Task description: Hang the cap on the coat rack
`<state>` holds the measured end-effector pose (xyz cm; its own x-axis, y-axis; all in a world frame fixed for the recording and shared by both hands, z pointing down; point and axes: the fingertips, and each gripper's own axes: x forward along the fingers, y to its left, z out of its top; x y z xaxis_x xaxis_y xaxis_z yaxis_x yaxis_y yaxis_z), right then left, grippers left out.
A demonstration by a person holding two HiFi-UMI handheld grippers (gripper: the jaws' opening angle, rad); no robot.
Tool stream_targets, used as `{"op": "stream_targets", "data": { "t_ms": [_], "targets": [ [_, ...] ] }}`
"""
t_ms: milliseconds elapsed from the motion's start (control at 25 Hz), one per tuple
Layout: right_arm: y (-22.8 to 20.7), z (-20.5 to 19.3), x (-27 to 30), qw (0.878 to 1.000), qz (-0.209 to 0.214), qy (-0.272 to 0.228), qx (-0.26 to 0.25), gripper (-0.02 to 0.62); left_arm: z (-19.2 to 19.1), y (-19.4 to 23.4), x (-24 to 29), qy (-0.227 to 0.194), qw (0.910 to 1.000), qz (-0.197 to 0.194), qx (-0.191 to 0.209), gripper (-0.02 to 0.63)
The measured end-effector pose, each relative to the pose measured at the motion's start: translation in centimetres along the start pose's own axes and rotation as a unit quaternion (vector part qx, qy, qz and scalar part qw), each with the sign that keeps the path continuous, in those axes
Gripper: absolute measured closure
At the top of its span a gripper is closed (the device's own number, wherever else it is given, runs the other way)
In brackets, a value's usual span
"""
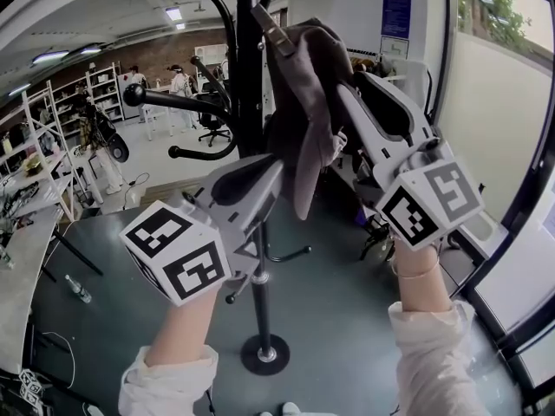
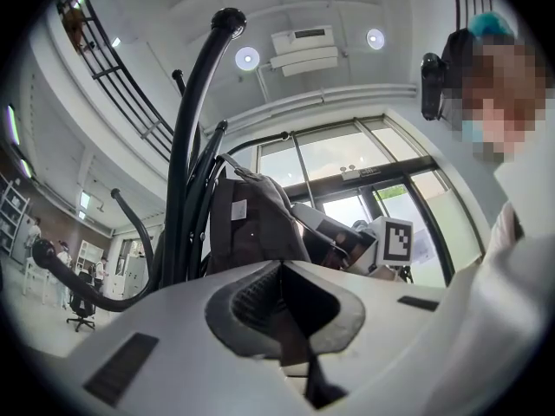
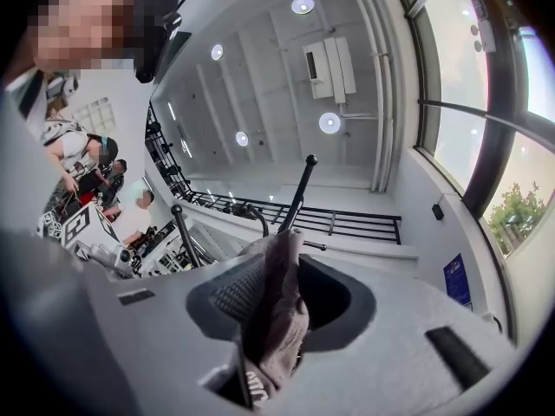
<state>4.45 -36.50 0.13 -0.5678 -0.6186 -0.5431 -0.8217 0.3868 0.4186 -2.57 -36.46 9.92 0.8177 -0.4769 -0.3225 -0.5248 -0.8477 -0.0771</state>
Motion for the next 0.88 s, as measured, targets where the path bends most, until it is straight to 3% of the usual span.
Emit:
{"op": "stream_targets", "data": {
  "t_ms": [320, 880],
  "targets": [
    [1.4, -0.9, -2.5, 1.0, 0.0, 0.013, 0.018, 0.509, -1.5, -0.9, -1.6, 0.015, 0.9999, 0.007, -0.004, 0.589],
    [5.8, -6.8, -6.6, 0.995, 0.024, 0.07, 0.071, 0.511, -5.6, -0.7, -4.3, 0.034, 0.9985, 0.031, -0.028, 0.589]
  ]
}}
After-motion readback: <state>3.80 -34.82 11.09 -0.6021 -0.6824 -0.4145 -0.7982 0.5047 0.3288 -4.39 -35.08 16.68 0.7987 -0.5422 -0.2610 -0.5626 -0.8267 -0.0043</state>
